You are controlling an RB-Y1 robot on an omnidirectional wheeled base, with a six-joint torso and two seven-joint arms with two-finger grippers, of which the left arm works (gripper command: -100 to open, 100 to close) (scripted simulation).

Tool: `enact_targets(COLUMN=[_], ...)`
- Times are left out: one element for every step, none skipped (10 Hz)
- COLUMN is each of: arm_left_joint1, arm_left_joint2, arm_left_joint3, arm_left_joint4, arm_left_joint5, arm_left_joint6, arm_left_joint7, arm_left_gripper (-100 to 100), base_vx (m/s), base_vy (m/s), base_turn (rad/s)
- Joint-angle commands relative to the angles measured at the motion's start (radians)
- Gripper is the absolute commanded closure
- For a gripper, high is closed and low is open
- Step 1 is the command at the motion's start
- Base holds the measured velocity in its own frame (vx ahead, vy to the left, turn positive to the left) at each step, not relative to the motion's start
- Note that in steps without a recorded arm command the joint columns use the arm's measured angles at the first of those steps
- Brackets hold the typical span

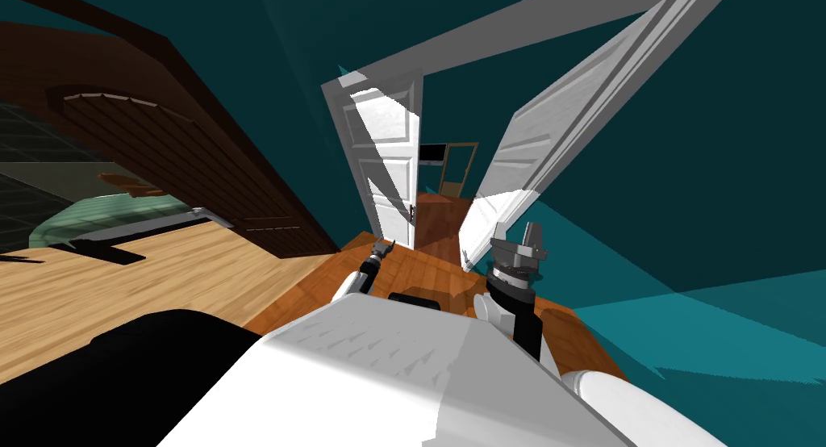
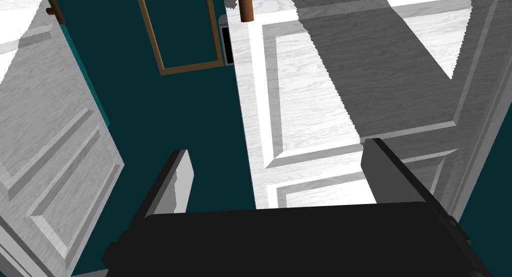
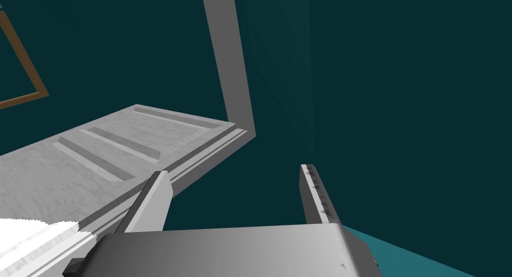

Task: Push the door open

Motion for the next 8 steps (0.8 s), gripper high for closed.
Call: enact_targets(arm_left_joint1=[-0.003, -0.010, -0.010, -0.018, -0.018, -0.025, -0.025, -0.033], arm_left_joint2=[0.006, 0.007, 0.007, 0.007, 0.007, 0.008, 0.008, 0.008], arm_left_joint3=[-0.008, -0.013, -0.013, -0.018, -0.018, -0.022, -0.022, -0.027], arm_left_joint4=[0.005, 0.026, 0.026, 0.049, 0.049, 0.072, 0.072, 0.095], arm_left_joint5=[-0.034, -0.072, -0.085, -0.123, -0.139, -0.177, -0.193, -0.229], arm_left_joint6=[0.018, 0.037, 0.037, 0.058, 0.058, 0.078, 0.078, 0.098], arm_left_joint7=[-0.010, -0.032, -0.032, -0.056, -0.056, -0.080, -0.080, -0.103], arm_left_gripper=[-100, -100, -100, -100, -100, -100, -100, -100], base_vx=[0.048, 0.053, 0.048, 0.056, 0.045, 0.050, 0.049, 0.060], base_vy=[0.010, 0.007, 0.008, 0.012, 0.007, 0.013, 0.011, 0.012], base_turn=[0.008, 0.016, 0.008, 0.018, 0.009, 0.019, 0.007, 0.020])
